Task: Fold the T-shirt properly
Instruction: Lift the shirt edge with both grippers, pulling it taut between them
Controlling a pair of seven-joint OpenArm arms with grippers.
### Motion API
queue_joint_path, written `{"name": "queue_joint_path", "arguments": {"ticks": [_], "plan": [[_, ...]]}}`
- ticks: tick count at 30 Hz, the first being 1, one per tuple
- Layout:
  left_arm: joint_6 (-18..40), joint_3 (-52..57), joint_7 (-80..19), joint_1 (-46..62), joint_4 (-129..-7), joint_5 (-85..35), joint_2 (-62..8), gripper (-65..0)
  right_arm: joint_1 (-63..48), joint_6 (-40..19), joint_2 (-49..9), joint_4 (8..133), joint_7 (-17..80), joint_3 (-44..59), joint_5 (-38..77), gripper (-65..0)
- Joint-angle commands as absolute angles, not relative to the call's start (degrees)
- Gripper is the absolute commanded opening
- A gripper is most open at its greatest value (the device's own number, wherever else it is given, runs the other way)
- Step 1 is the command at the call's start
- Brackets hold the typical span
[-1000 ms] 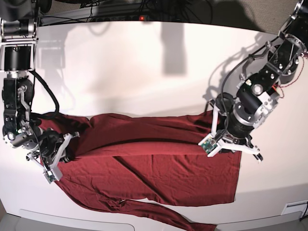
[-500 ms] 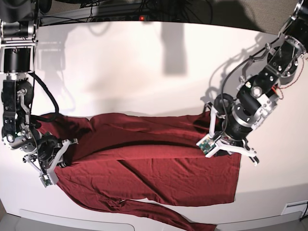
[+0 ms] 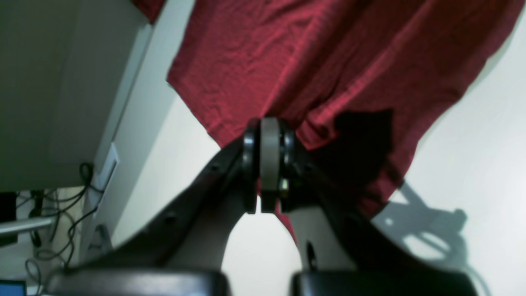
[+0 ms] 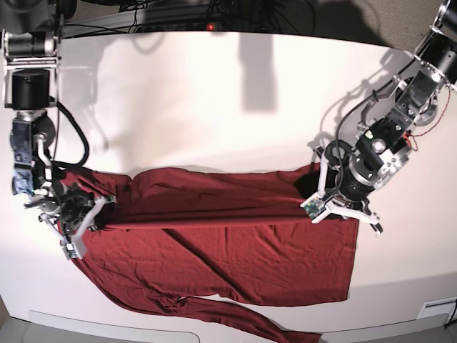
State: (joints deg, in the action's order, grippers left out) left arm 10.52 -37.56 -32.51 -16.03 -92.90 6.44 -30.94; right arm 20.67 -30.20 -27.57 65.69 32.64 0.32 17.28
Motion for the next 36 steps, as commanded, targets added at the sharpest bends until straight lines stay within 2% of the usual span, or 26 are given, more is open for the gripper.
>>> {"name": "queue_joint_path", "arguments": {"ticks": [1, 9, 14, 22, 29, 36], "plan": [[9.76, -37.10, -31.16, -17.56, -92.99, 7.07, -31.42, -65.0, 22.68, -29.93, -27.75, 66.13, 30.79, 0.71, 16.58, -65.0], [9.96, -37.10, -30.26, -21.21, -89.67, 6.59, -31.44, -65.0, 25.65, -29.93, -21.69, 65.89, 29.91, 0.71, 11.49, -65.0], [12.75, -37.10, -28.49, -22.41, -86.85, 2.96, -31.40, -65.0, 26.35, -29.93, -19.81, 65.87, 29.69, 0.73, 8.88, -65.0], [13.15, -37.10, -26.46, -22.87, -79.90, 2.96, -31.14, -65.0, 26.35, -28.01, -19.53, 65.87, 29.54, 0.73, 7.51, -65.0], [13.17, -37.10, -24.75, -23.03, -79.53, 2.94, -30.55, -65.0, 26.35, -24.75, -19.68, 65.84, 28.95, 0.73, 4.84, -65.0], [13.17, -37.12, -23.90, -23.03, -79.50, 3.01, -27.59, -65.0, 26.33, -24.58, -19.55, 65.84, 28.42, 0.78, 3.38, -65.0]]}}
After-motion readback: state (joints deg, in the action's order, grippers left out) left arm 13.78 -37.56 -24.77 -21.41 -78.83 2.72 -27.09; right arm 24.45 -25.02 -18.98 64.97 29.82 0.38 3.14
